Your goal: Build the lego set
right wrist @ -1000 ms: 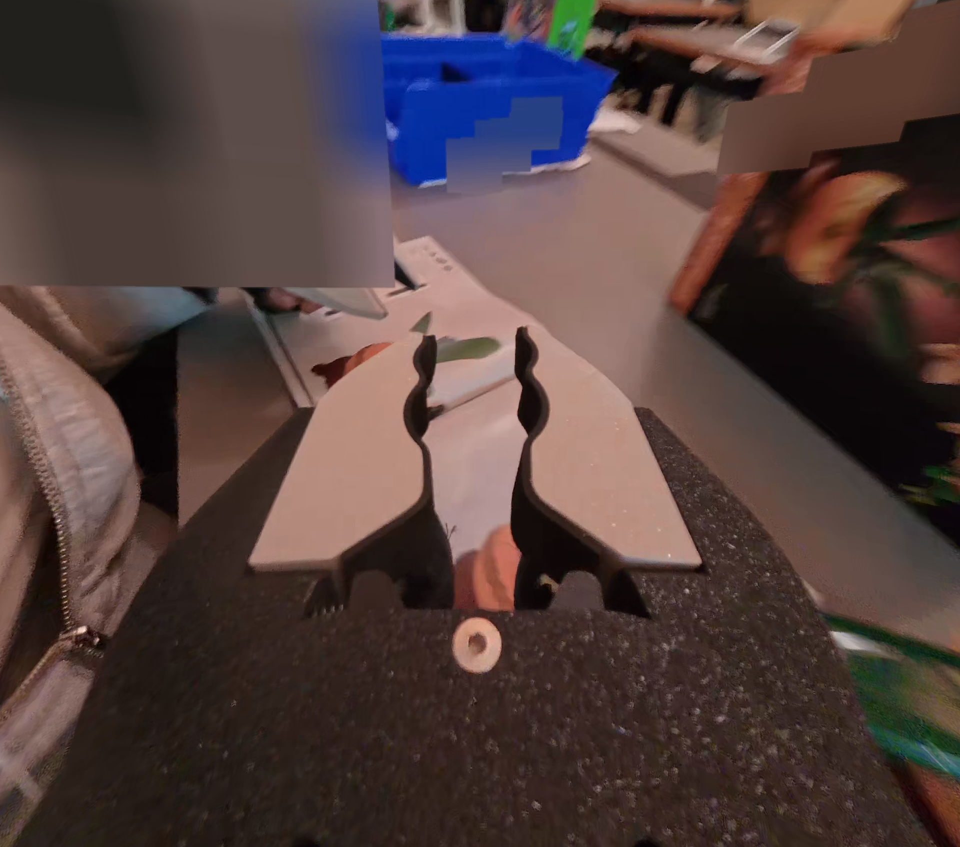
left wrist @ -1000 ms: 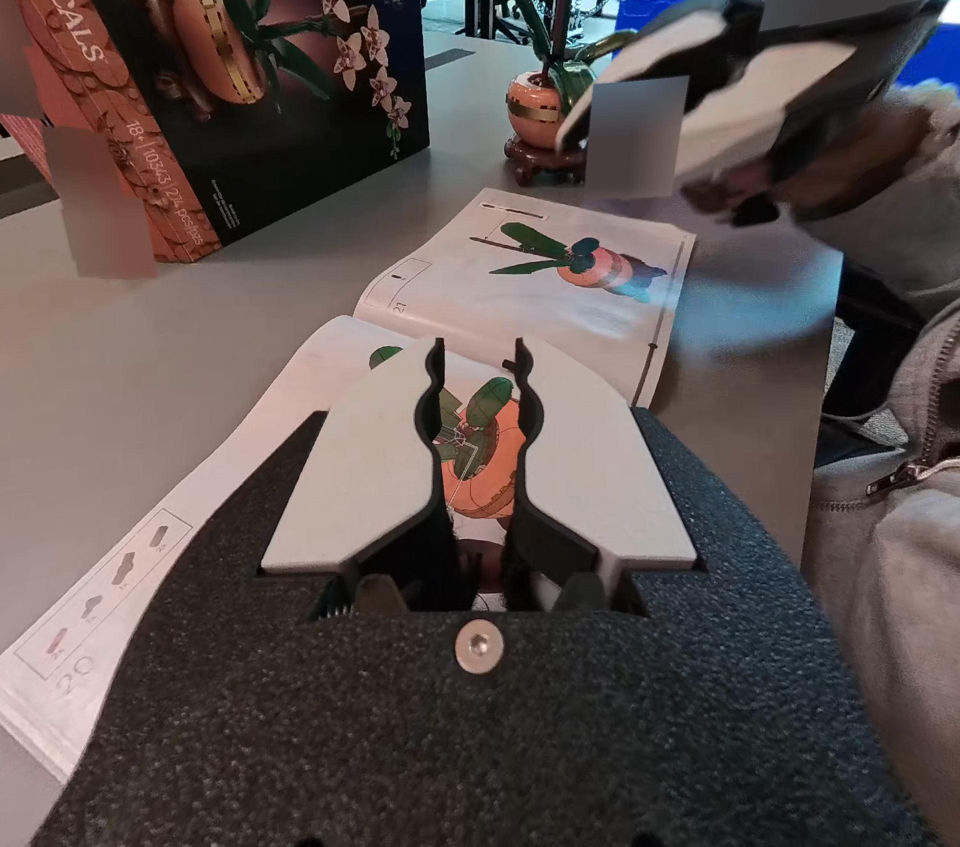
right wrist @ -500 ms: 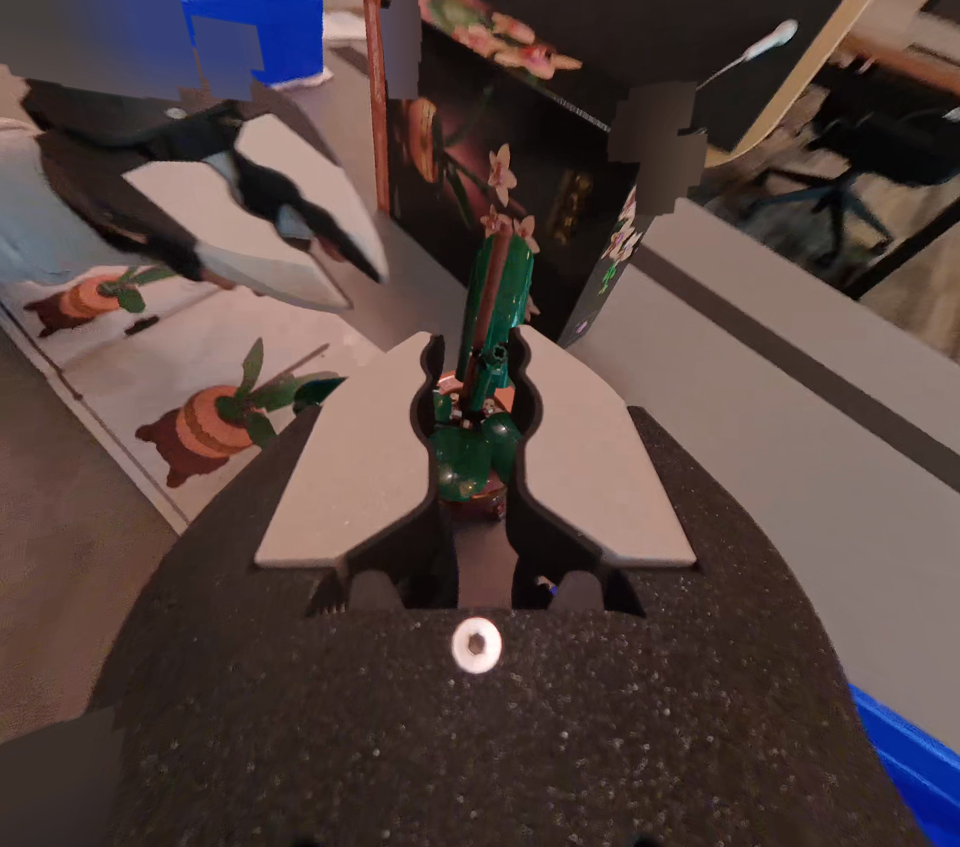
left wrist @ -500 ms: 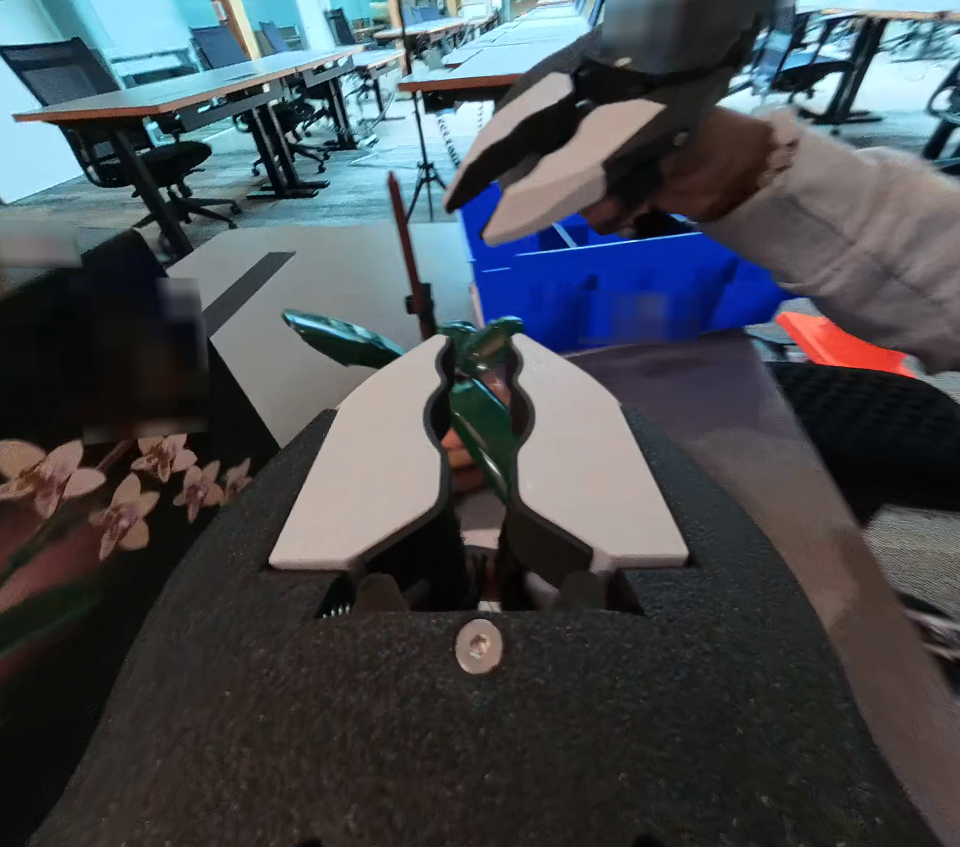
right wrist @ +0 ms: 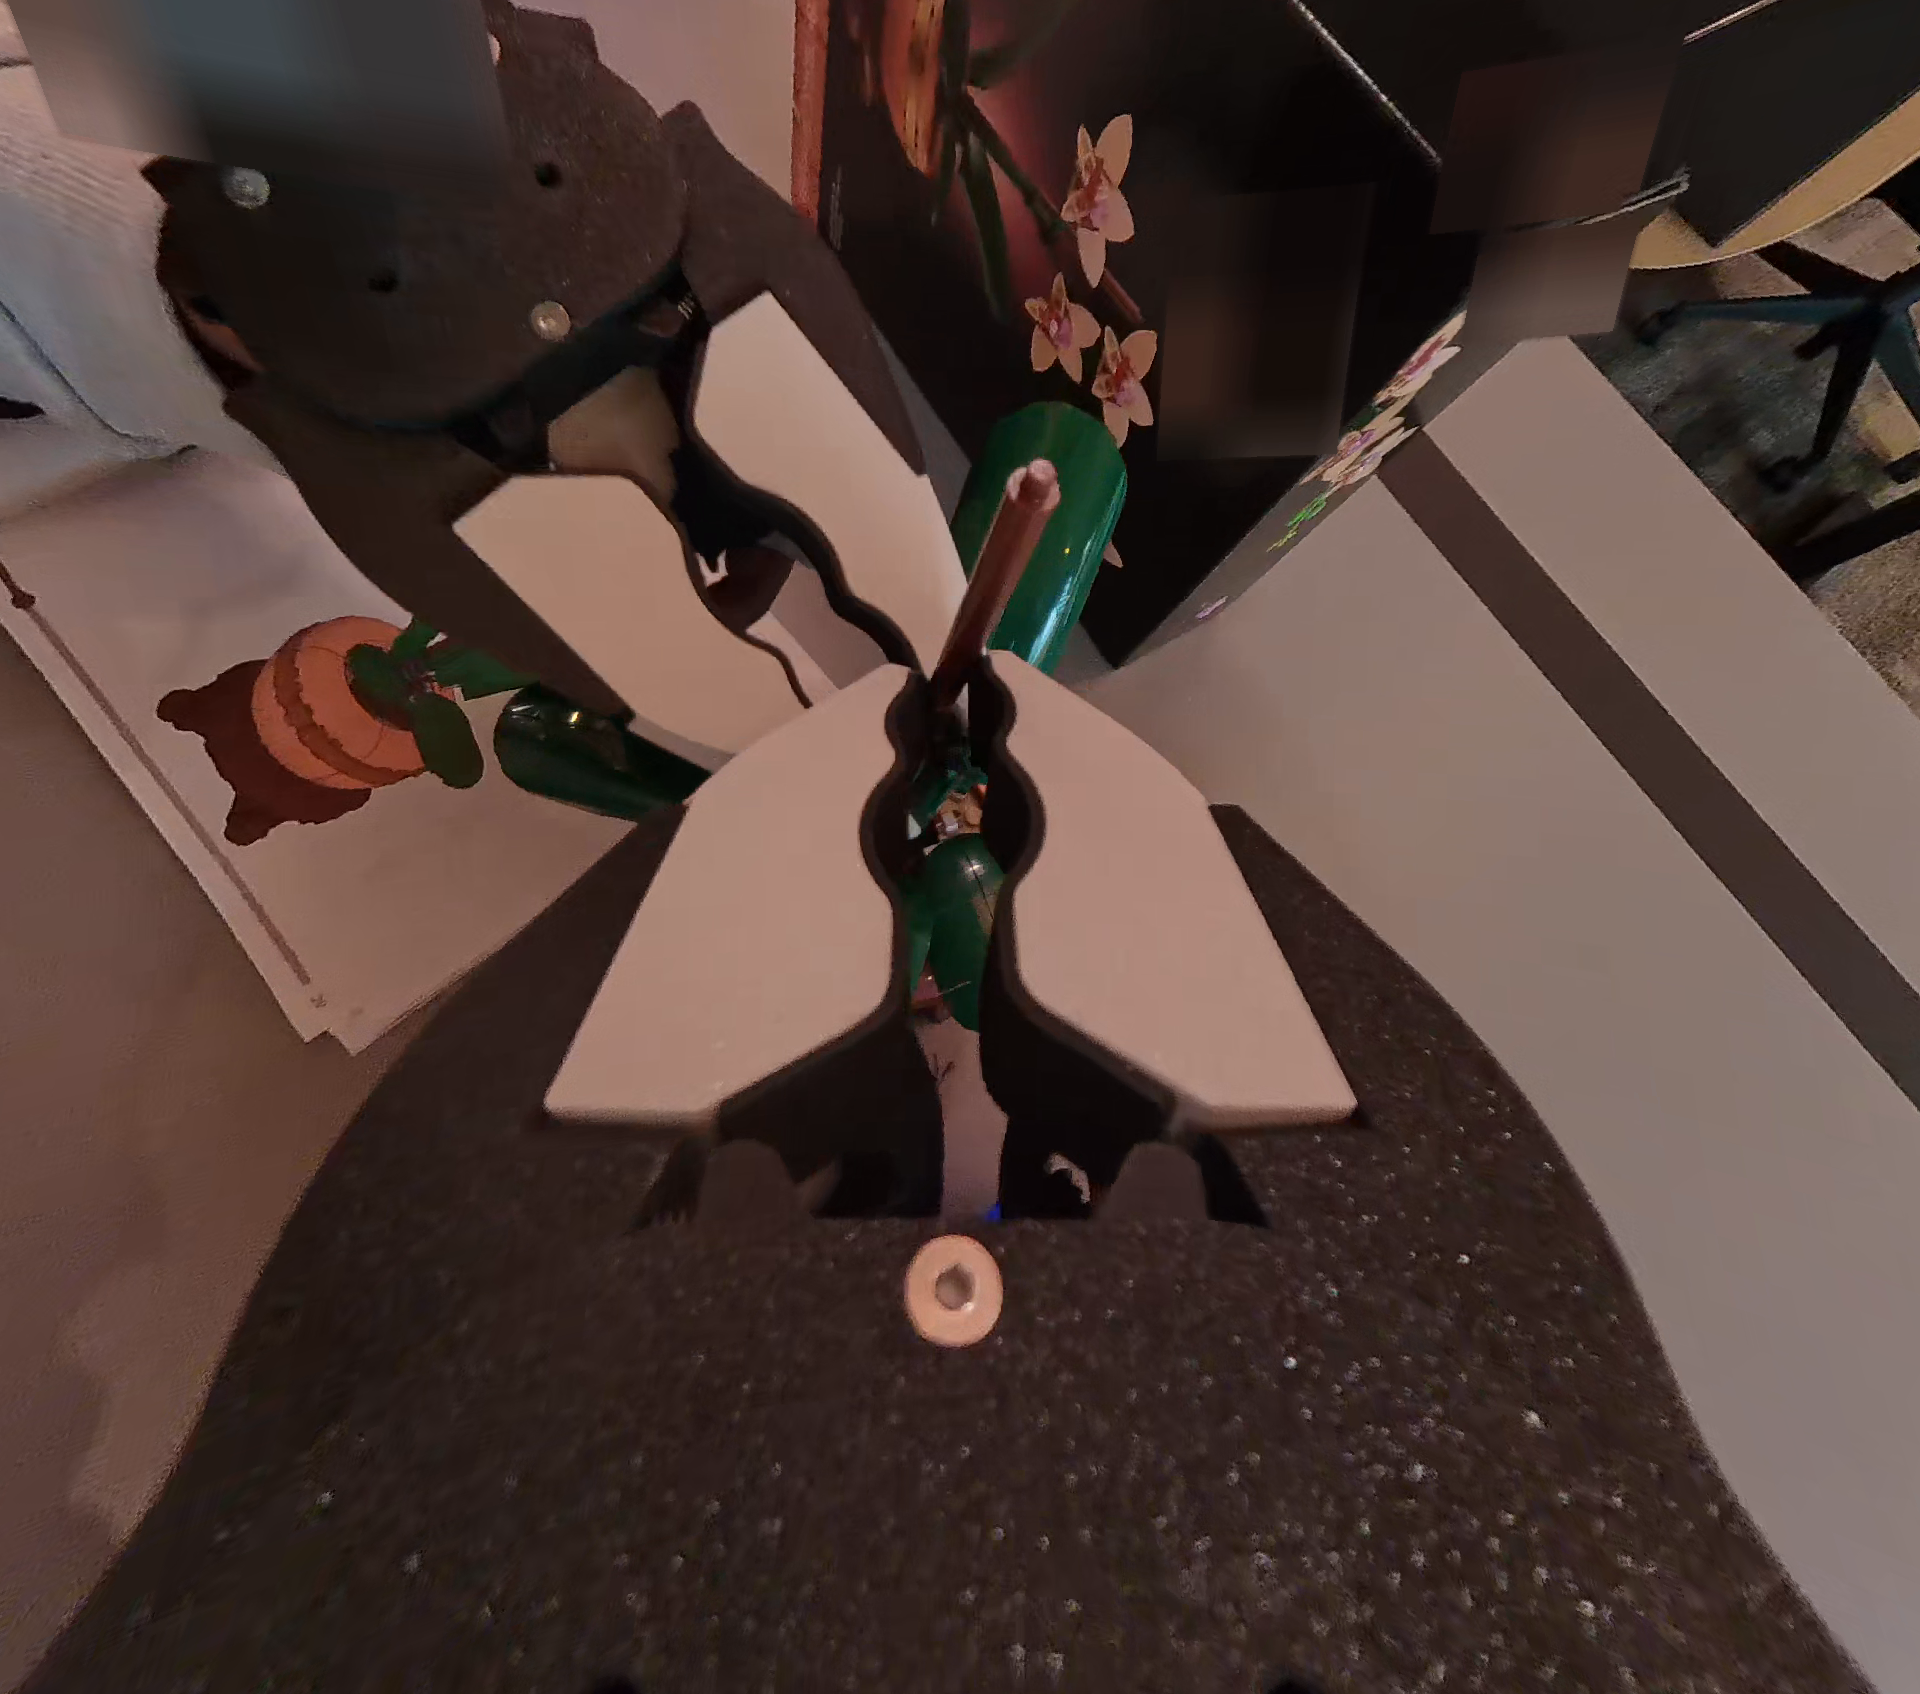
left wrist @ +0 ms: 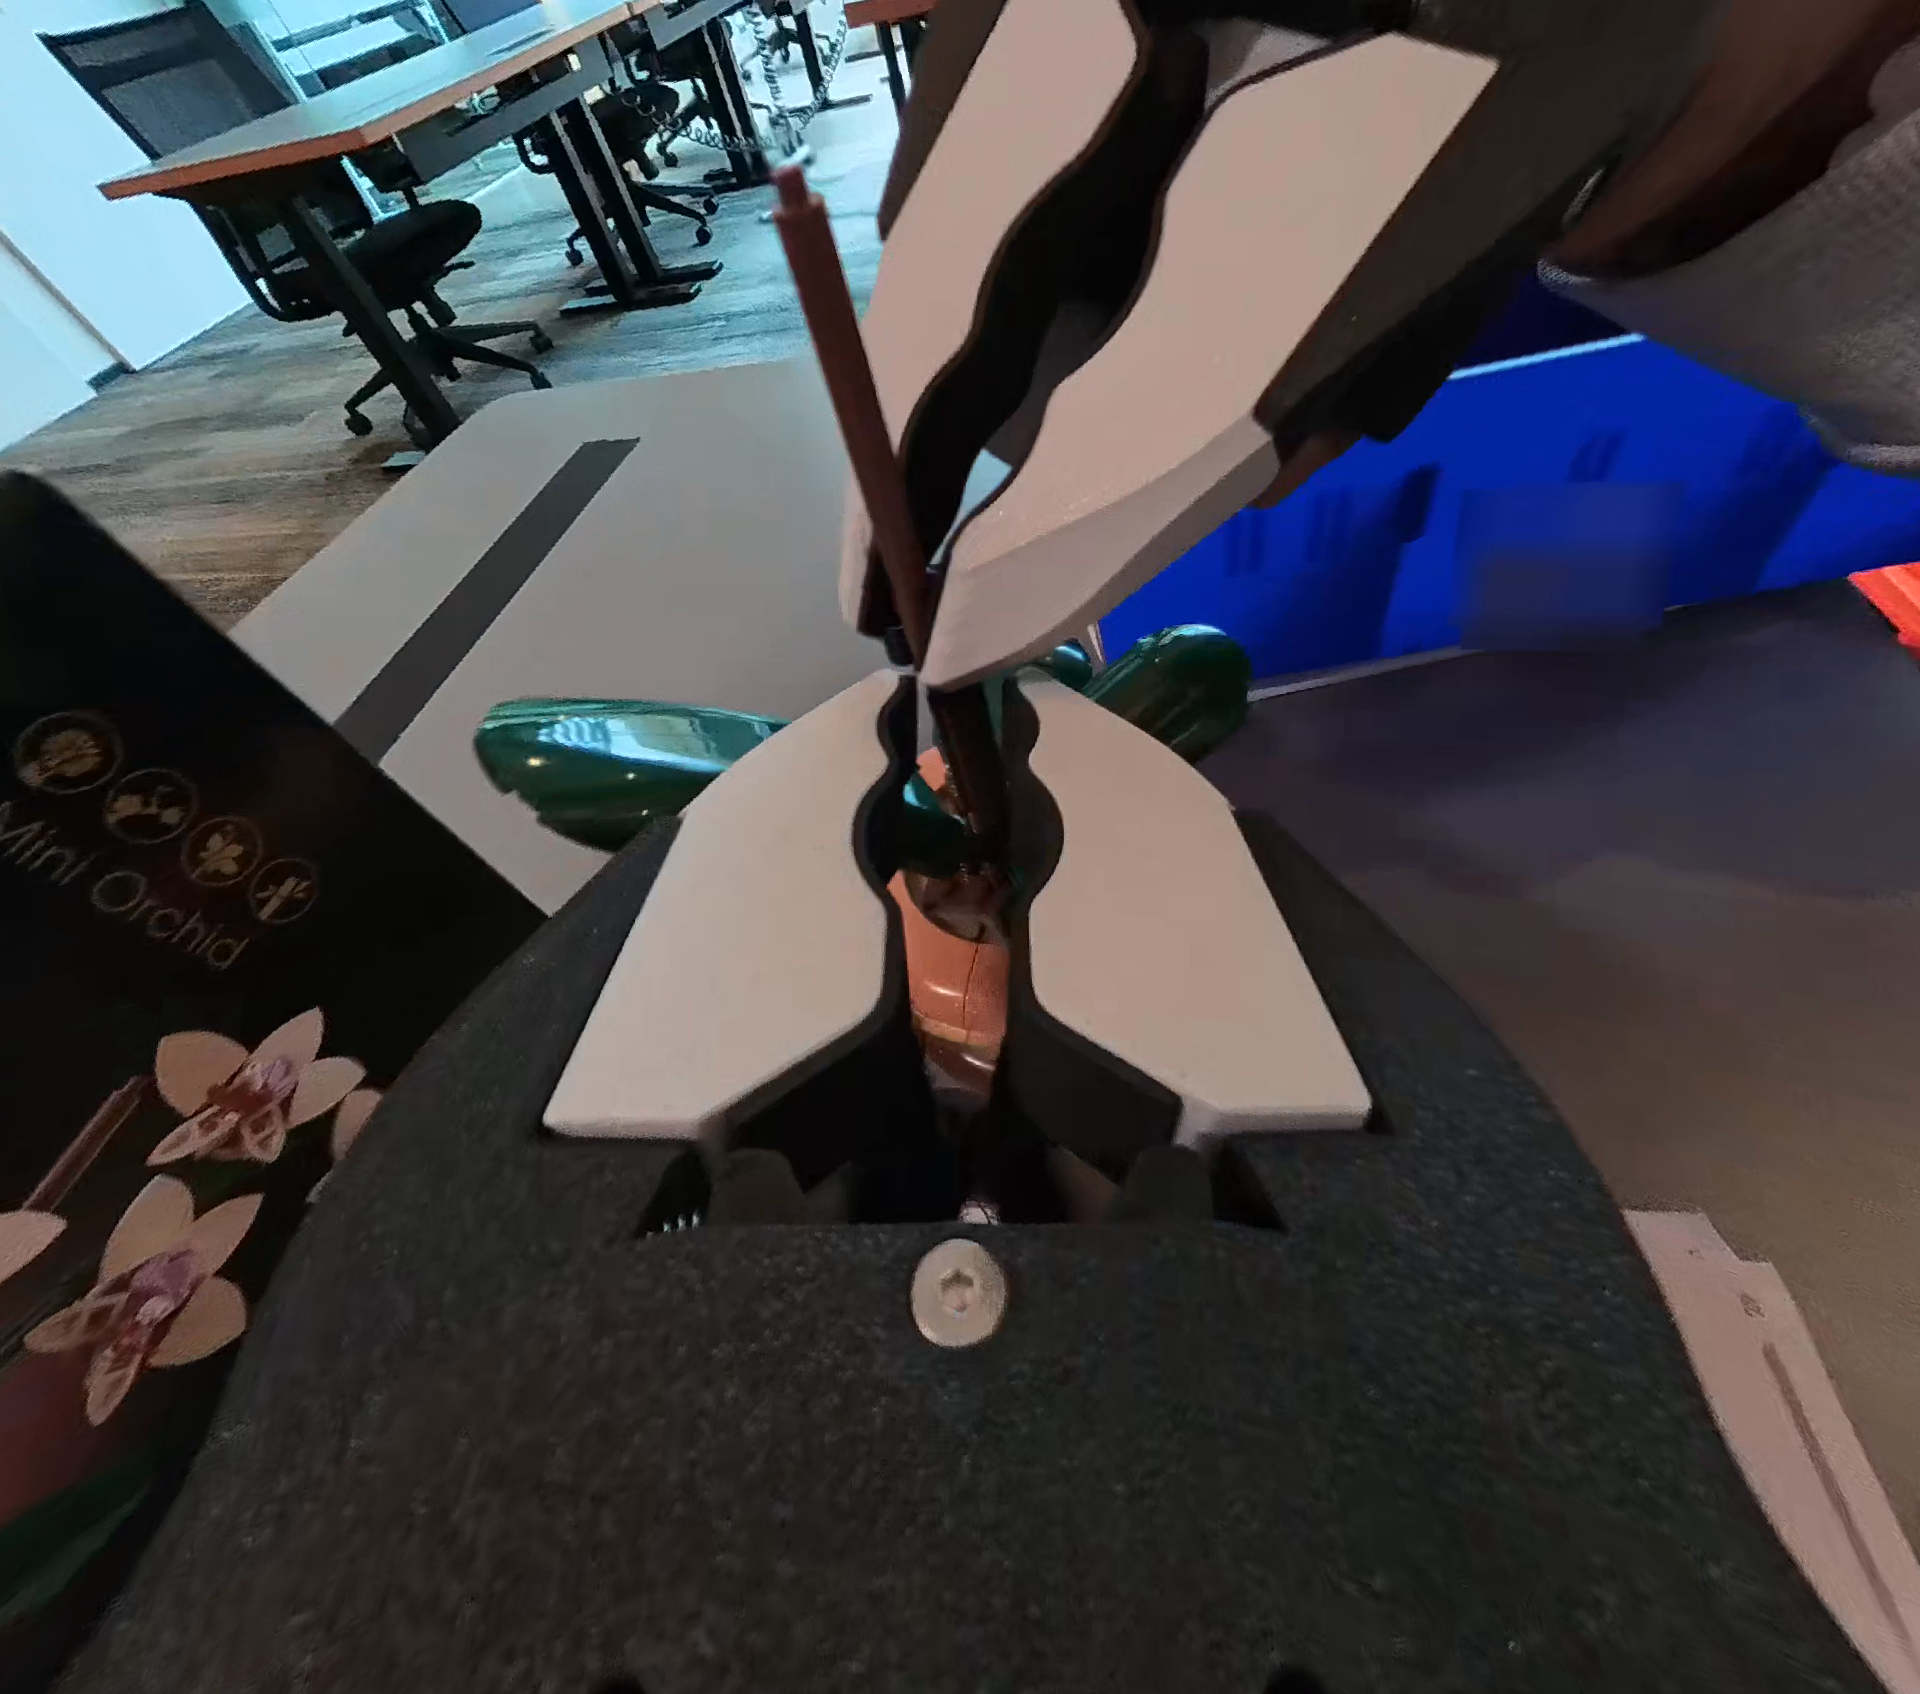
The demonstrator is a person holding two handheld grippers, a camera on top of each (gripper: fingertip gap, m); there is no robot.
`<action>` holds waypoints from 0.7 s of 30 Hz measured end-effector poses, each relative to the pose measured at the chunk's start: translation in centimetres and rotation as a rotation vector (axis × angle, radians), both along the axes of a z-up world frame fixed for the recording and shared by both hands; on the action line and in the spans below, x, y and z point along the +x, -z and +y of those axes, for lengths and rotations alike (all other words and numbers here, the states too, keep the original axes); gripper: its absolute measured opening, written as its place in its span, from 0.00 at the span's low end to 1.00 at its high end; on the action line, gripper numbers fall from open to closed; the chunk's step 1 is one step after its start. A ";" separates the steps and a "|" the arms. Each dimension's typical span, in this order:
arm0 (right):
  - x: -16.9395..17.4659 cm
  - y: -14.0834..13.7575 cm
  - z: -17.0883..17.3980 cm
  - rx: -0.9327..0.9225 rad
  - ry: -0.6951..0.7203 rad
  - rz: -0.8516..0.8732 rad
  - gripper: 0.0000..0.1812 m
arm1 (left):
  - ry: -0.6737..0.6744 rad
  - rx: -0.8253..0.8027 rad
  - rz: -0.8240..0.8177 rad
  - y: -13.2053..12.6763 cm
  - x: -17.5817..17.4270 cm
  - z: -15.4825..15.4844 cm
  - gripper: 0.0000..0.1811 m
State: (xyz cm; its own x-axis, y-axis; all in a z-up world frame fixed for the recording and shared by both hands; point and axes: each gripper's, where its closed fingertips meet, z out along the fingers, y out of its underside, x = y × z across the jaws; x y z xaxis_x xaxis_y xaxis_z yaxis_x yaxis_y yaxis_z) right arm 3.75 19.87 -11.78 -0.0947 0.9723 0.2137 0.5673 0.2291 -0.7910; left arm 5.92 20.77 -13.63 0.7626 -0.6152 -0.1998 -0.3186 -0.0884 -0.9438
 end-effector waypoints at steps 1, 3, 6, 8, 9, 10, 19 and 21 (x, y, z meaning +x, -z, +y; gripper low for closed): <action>0.0 0.0 0.0 -0.001 0.002 -0.002 0.04 | -0.003 0.001 0.012 0.2 0.1 0.1 0.08; 0.1 0.0 0.1 -0.009 -0.001 -0.022 0.04 | -0.014 0.017 0.021 0.2 0.1 0.4 0.06; 0.4 0.0 0.1 -0.024 -0.012 -0.050 0.03 | -0.003 0.004 -0.015 0.2 0.2 0.5 0.05; 0.4 0.0 0.1 -0.034 -0.010 -0.058 0.03 | 0.012 -0.014 -0.052 0.2 0.3 0.6 0.04; 0.5 0.0 0.1 -0.040 -0.006 -0.059 0.03 | 0.019 -0.025 -0.072 0.2 0.3 0.6 0.04; 0.5 0.0 0.2 -0.045 -0.005 -0.059 0.03 | 0.026 -0.032 -0.086 0.2 0.3 0.7 0.03; 0.5 0.1 0.2 -0.069 -0.007 -0.101 0.02 | 0.040 -0.041 -0.092 0.3 0.4 0.6 0.03; 0.5 0.0 0.3 -0.066 0.000 -0.109 0.02 | 0.044 -0.047 -0.095 0.3 0.3 0.6 0.03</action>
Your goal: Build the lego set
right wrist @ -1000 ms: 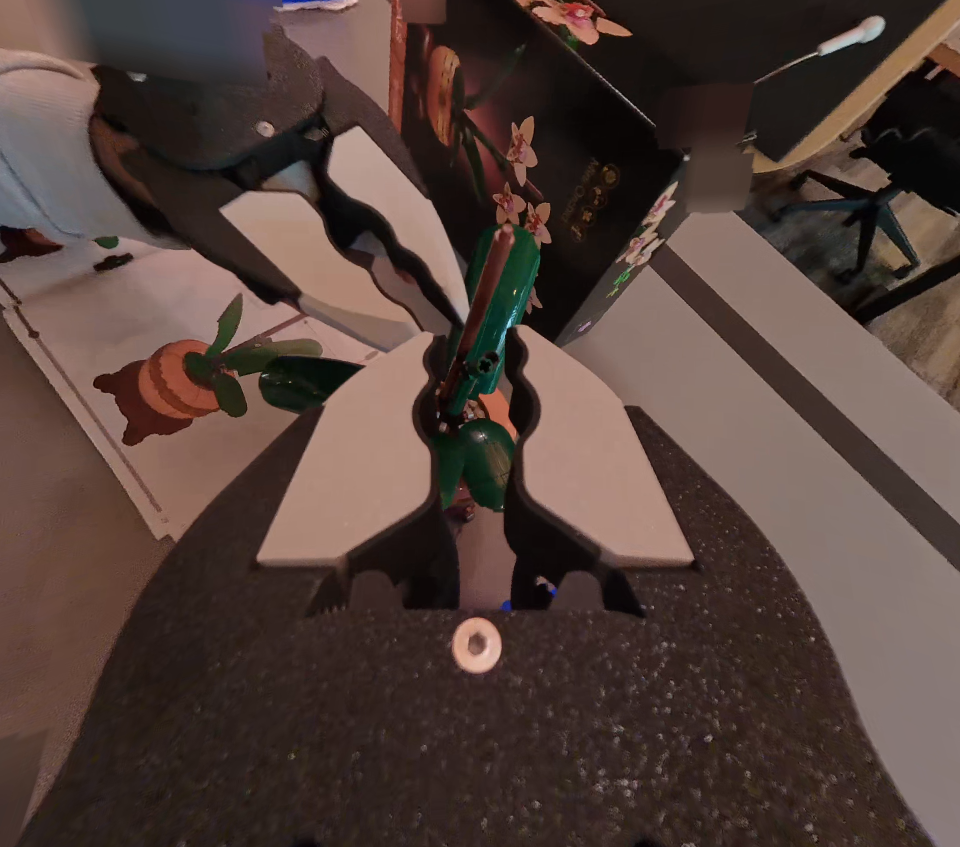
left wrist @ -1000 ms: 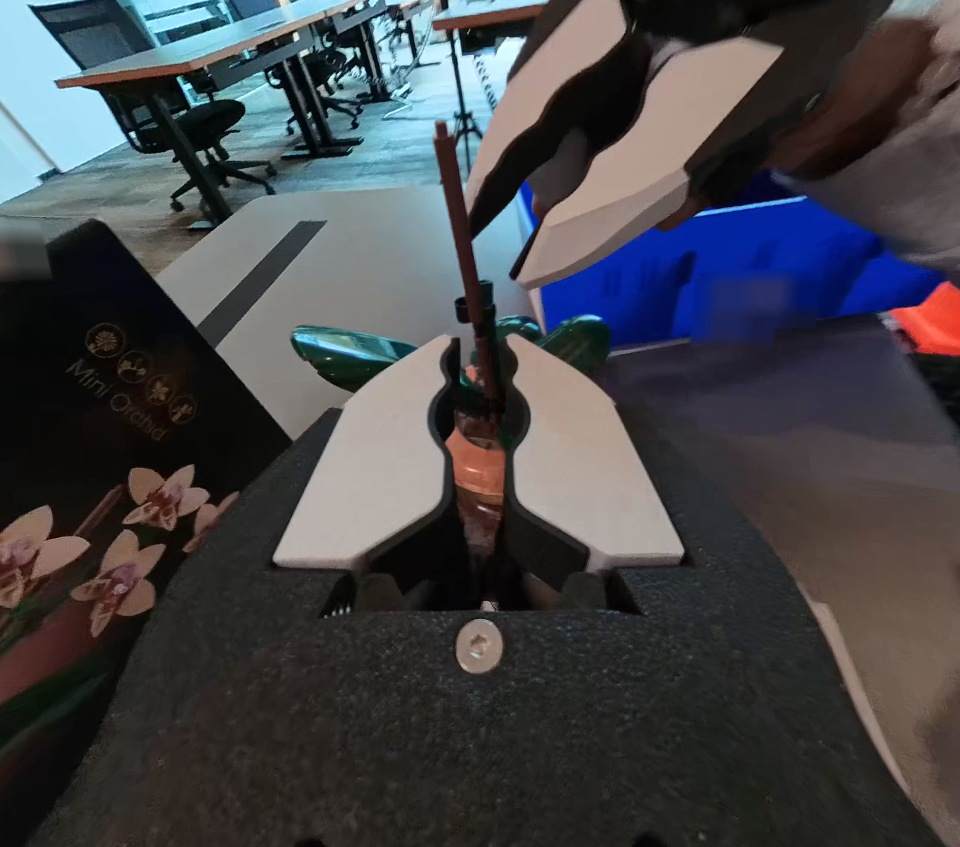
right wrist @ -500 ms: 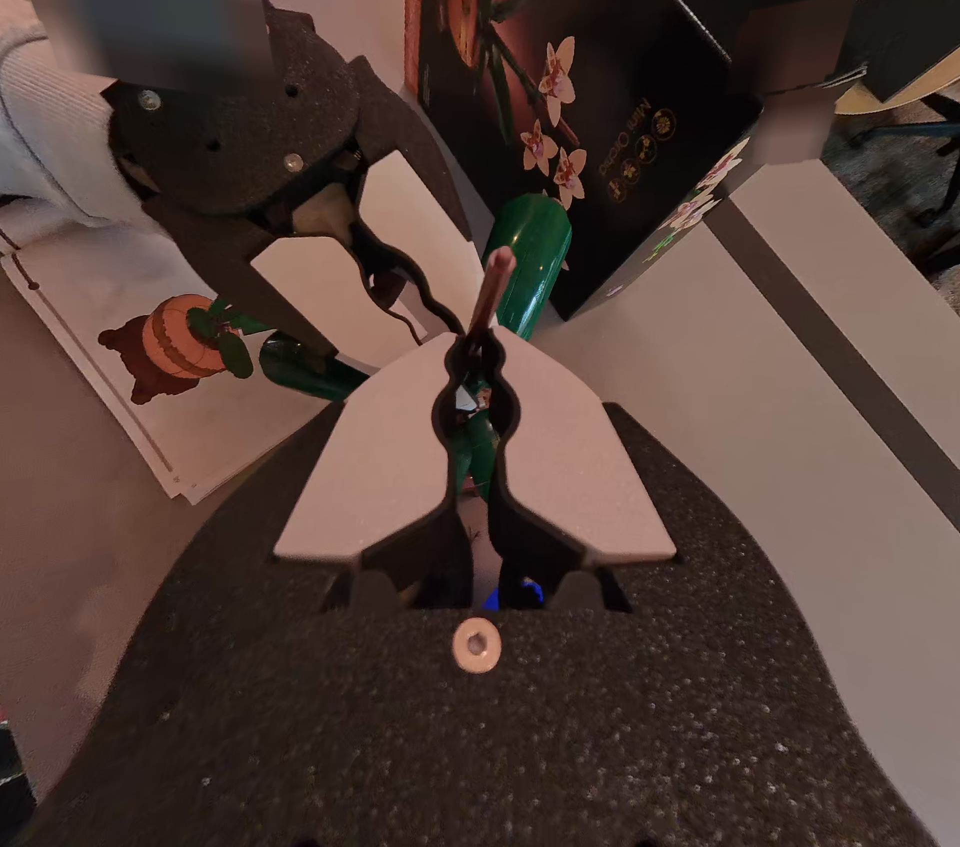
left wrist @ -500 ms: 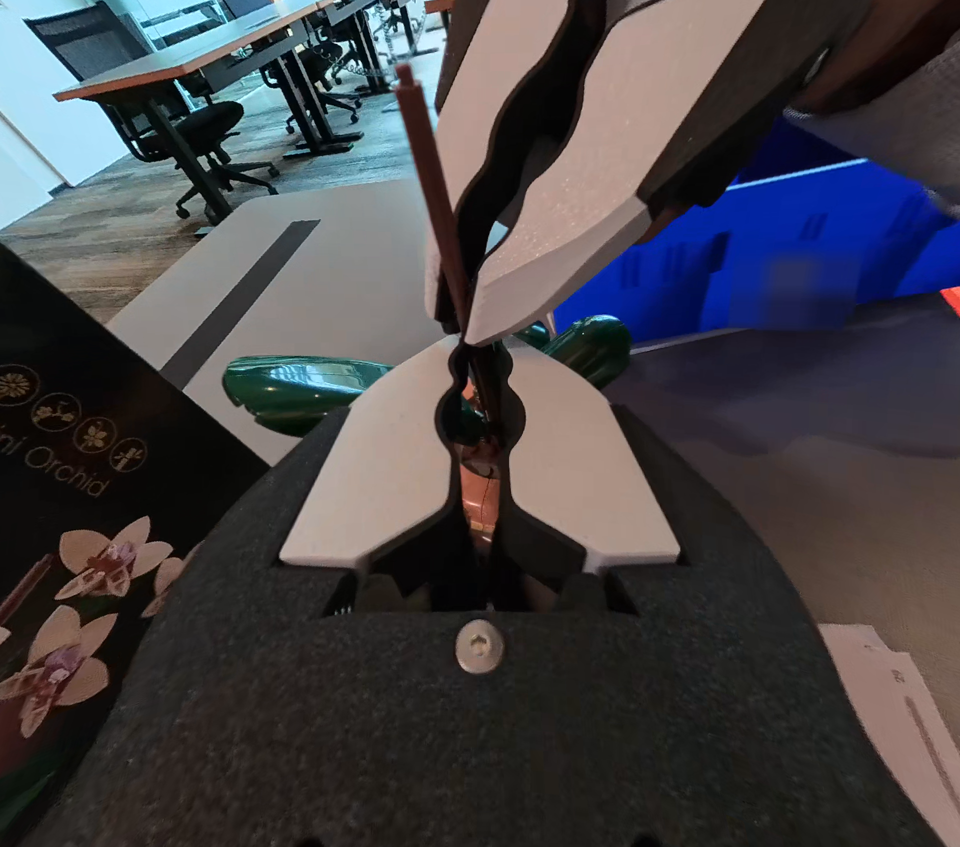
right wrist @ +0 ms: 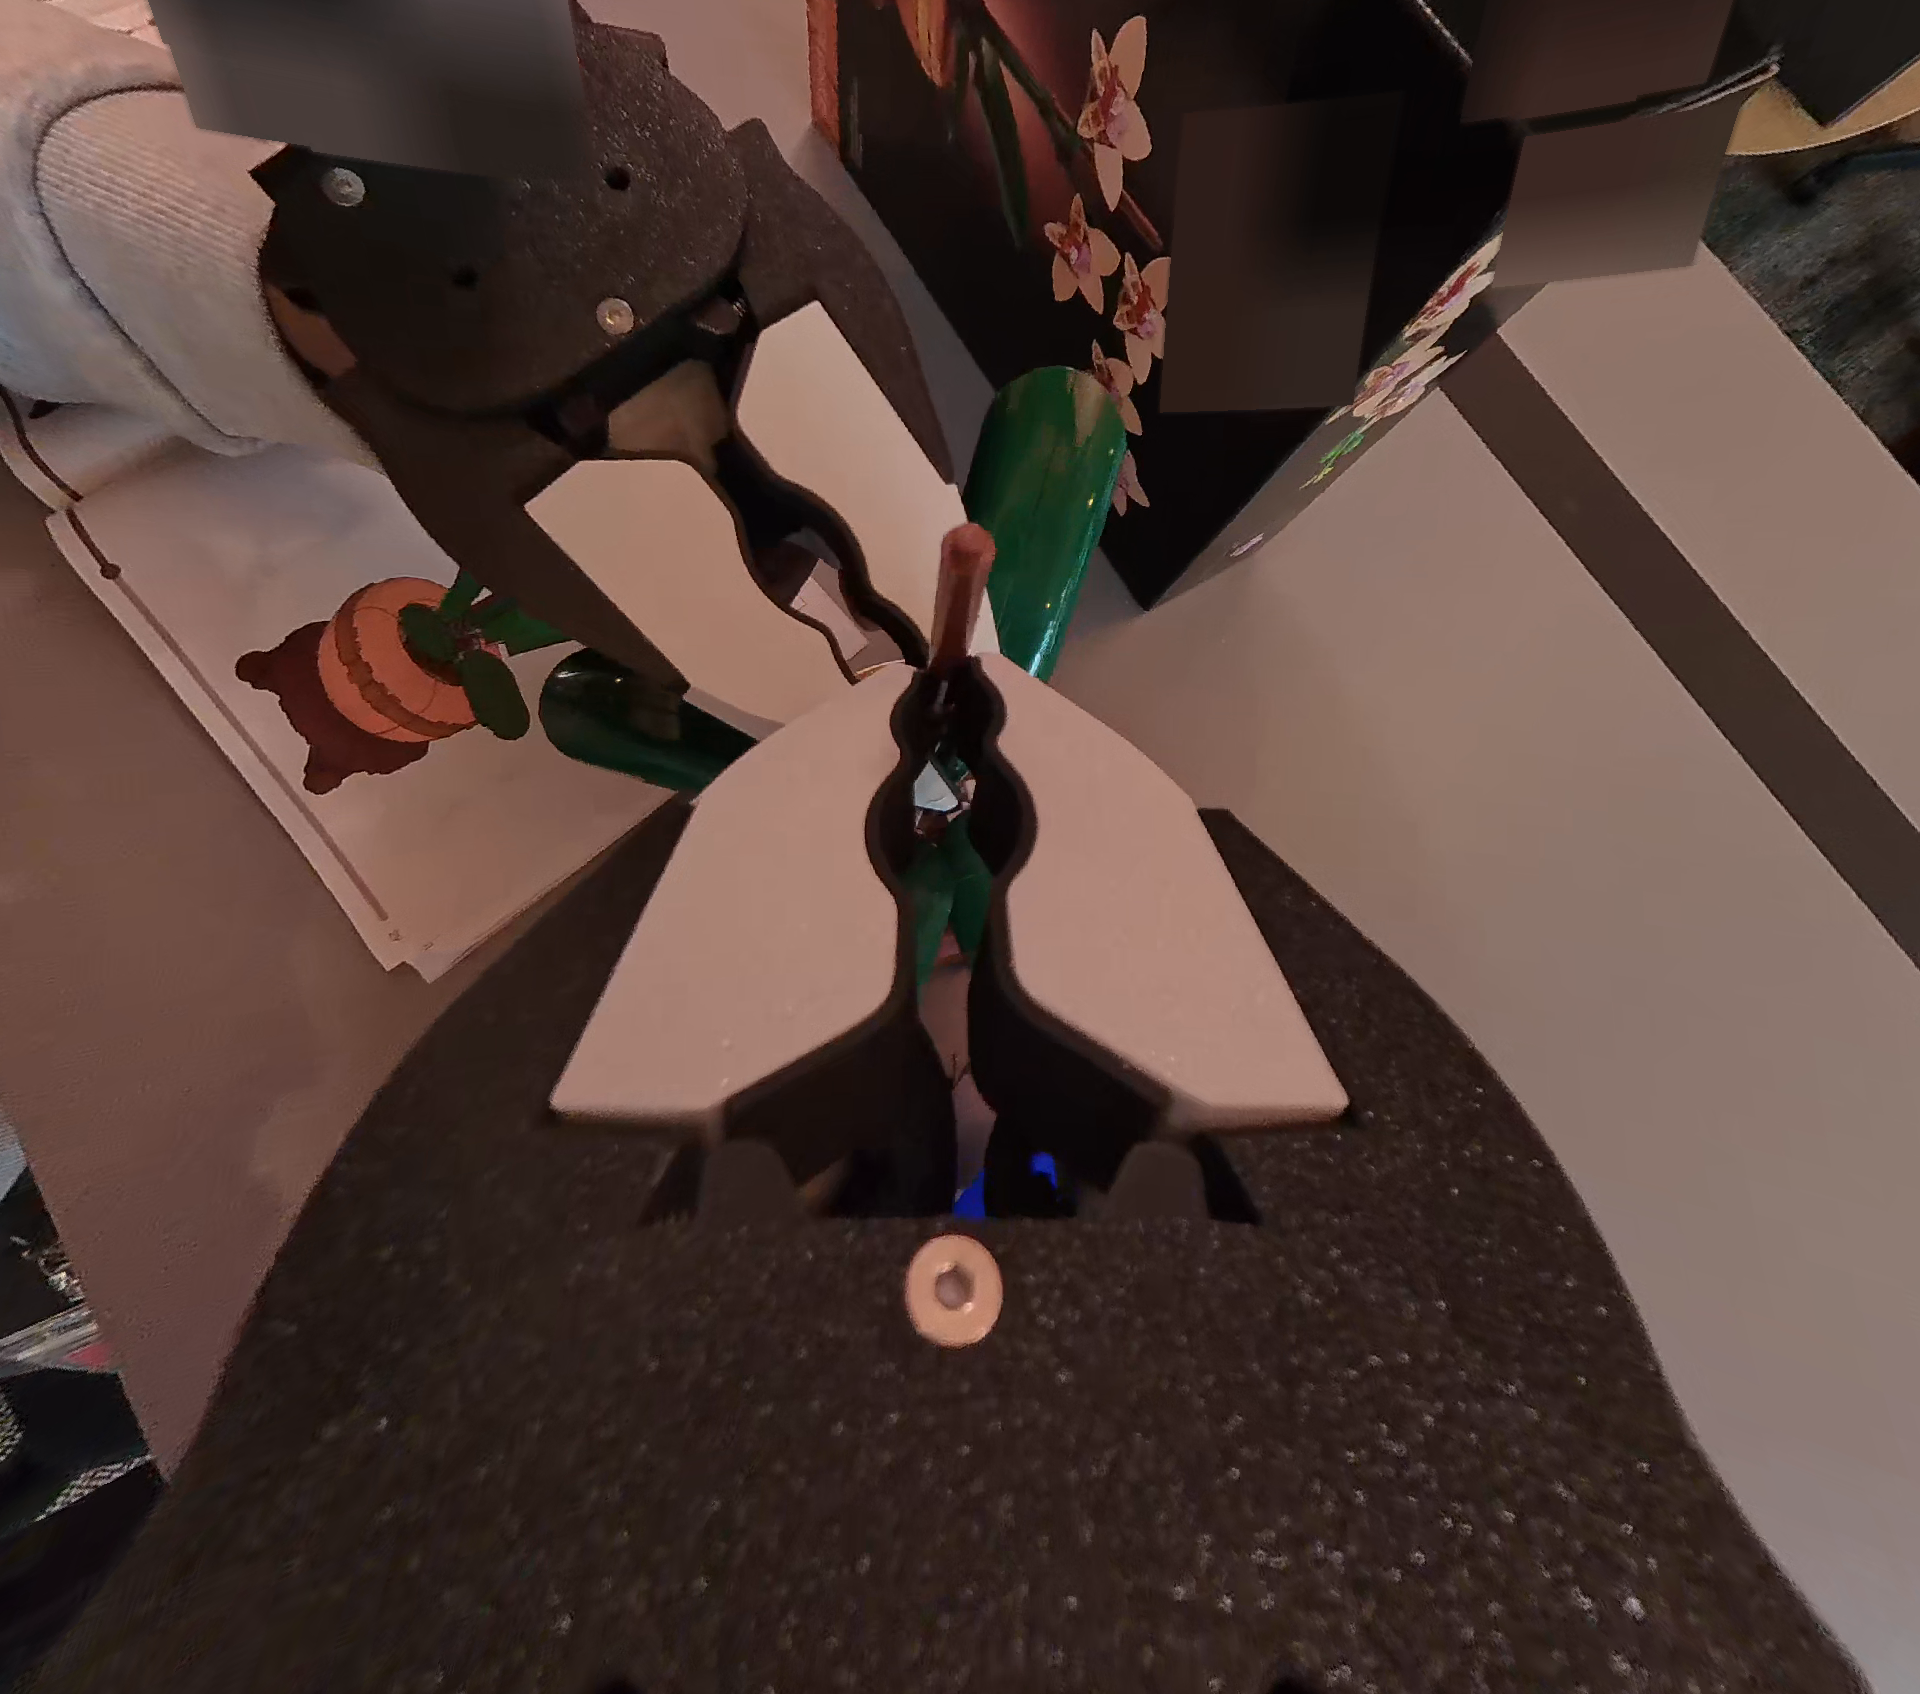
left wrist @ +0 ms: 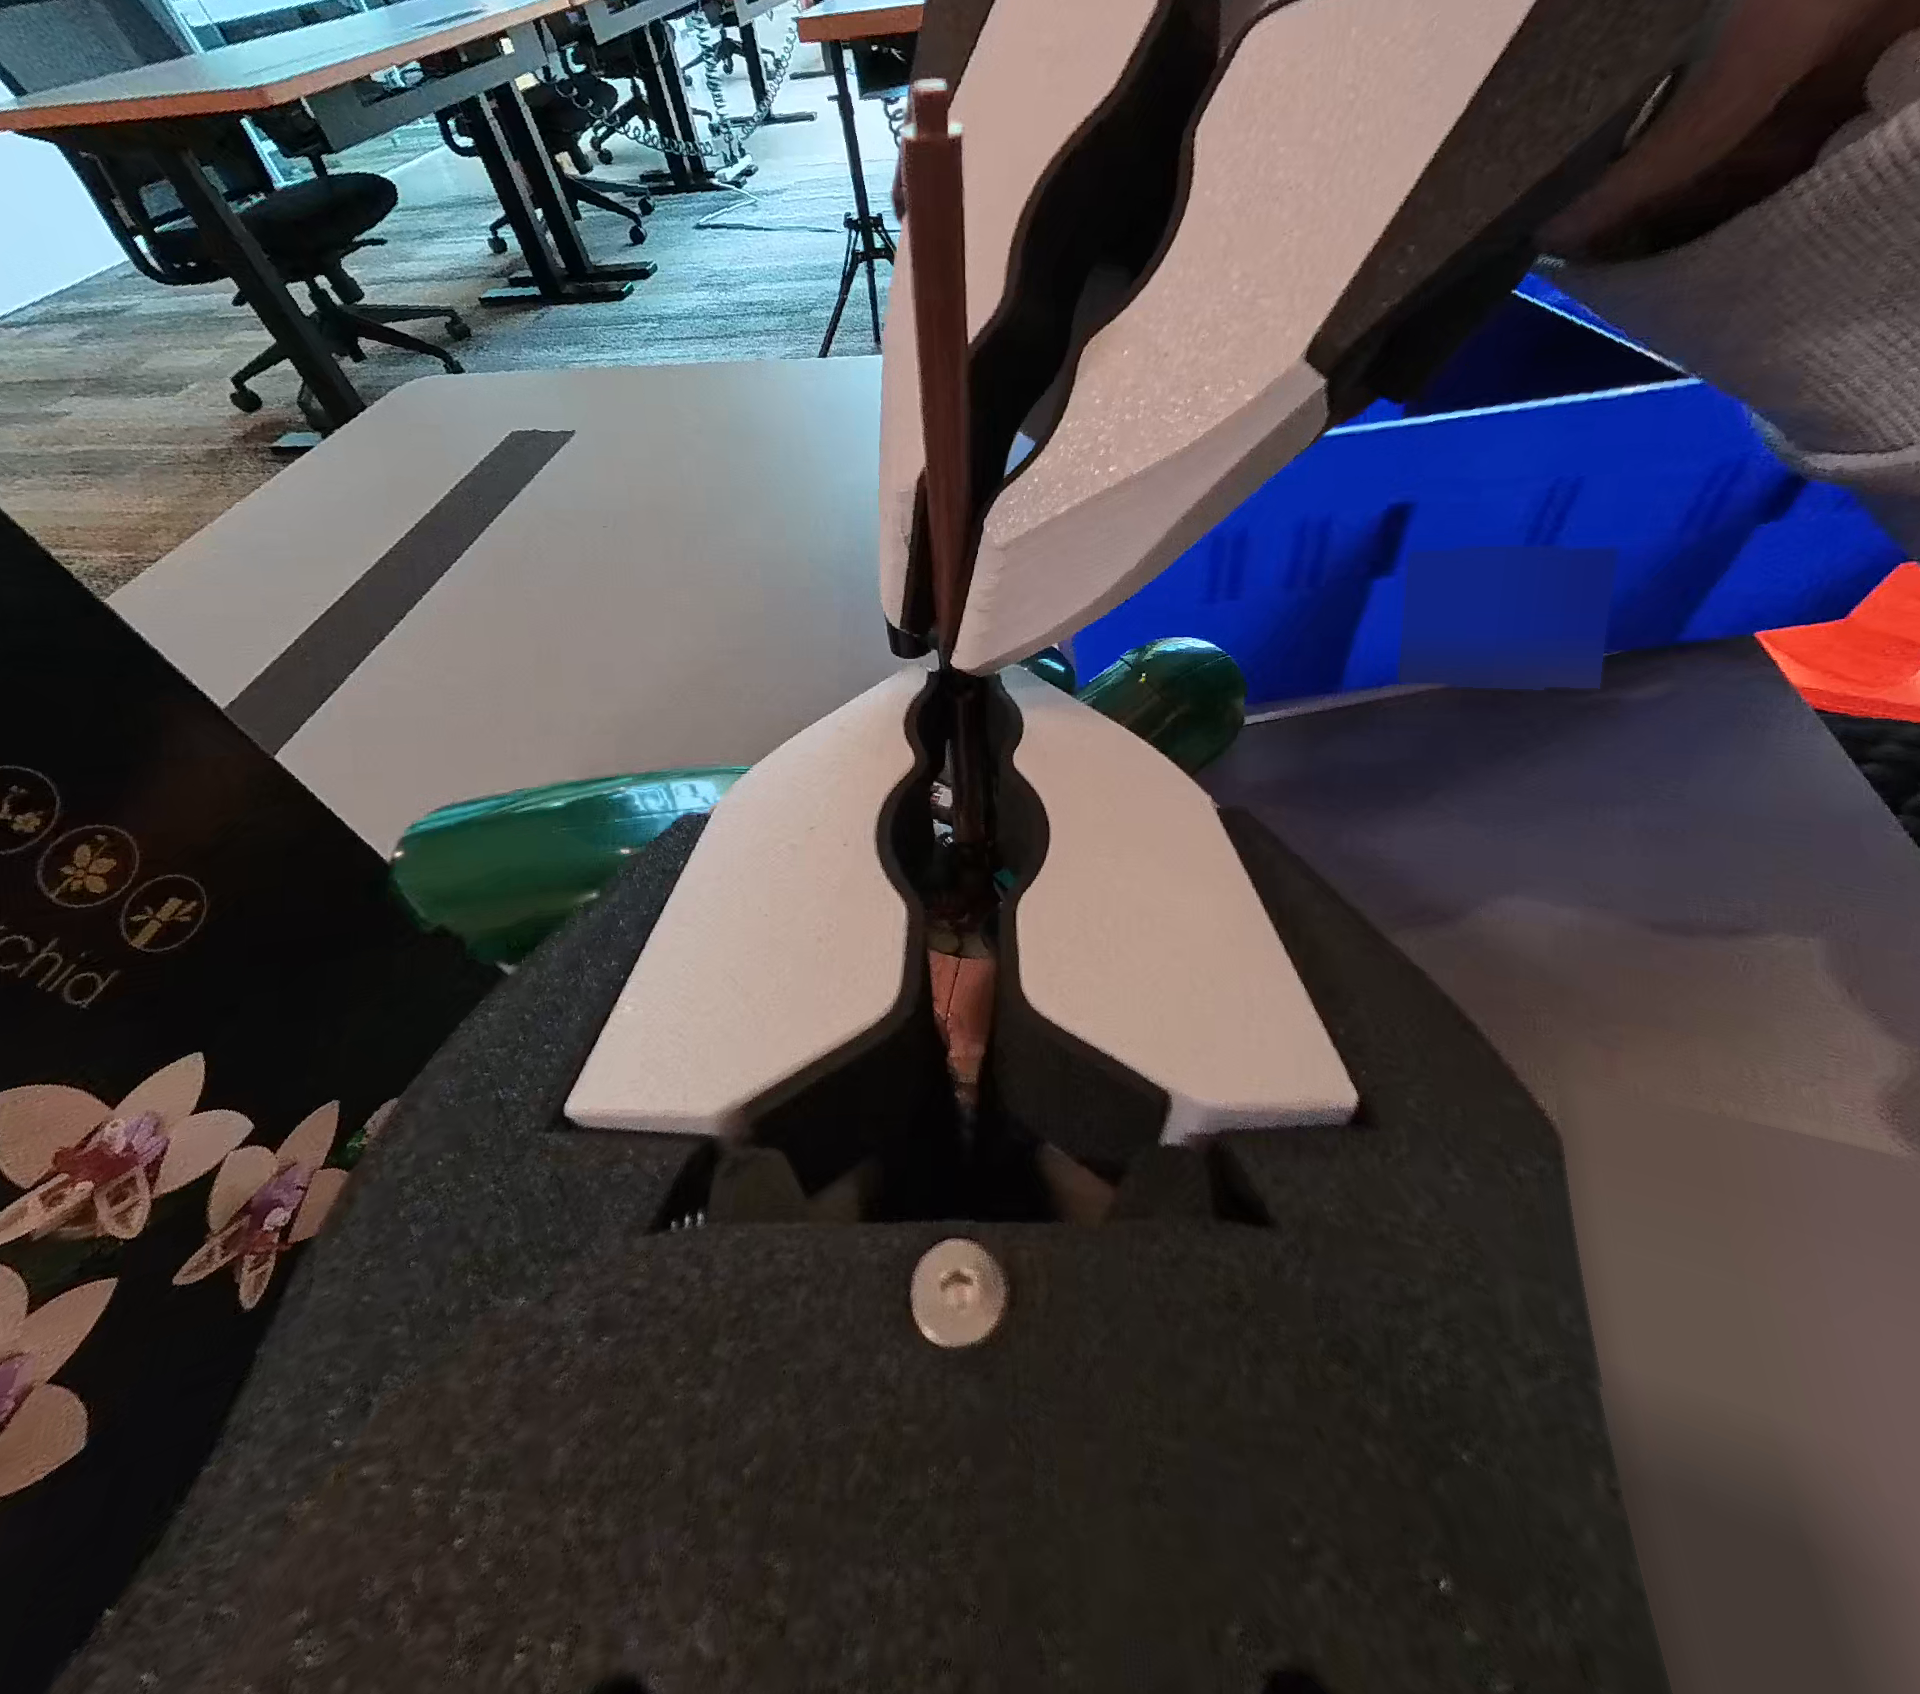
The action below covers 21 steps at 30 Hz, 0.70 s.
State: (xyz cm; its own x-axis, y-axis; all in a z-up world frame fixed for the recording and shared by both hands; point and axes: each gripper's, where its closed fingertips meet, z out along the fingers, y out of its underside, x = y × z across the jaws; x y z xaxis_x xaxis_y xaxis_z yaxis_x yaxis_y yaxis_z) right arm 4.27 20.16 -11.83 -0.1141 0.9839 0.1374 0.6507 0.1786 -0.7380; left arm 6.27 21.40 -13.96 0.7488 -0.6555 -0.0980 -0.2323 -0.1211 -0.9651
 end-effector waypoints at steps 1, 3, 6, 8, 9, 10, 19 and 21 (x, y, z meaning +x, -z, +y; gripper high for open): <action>0.0 0.0 0.0 0.005 0.002 -0.004 0.02 | 0.004 -0.006 -0.005 0.0 0.0 0.0 0.03; 0.0 0.0 0.0 0.009 0.007 -0.013 0.02 | 0.010 -0.015 -0.006 0.0 0.0 0.0 0.03; 0.1 0.0 0.1 0.002 0.014 -0.024 0.02 | 0.007 -0.021 0.001 0.1 0.0 0.0 0.04; 0.1 0.0 0.1 0.001 0.020 -0.025 0.02 | 0.011 -0.024 0.002 0.1 0.0 0.0 0.04; 0.0 -0.1 0.1 -0.001 0.023 -0.022 0.02 | 0.011 -0.027 0.003 0.1 0.0 0.0 0.04; 0.0 -0.1 0.1 -0.004 0.026 -0.022 0.02 | 0.011 -0.029 0.007 0.1 -0.1 0.0 0.04; 1.2 -5.9 0.7 0.056 0.023 0.058 0.02 | 0.017 -0.036 0.039 0.1 -0.1 0.0 0.03; 1.0 -6.3 -0.2 0.018 0.015 0.114 0.02 | 0.021 -0.040 0.033 0.1 -0.1 0.0 0.03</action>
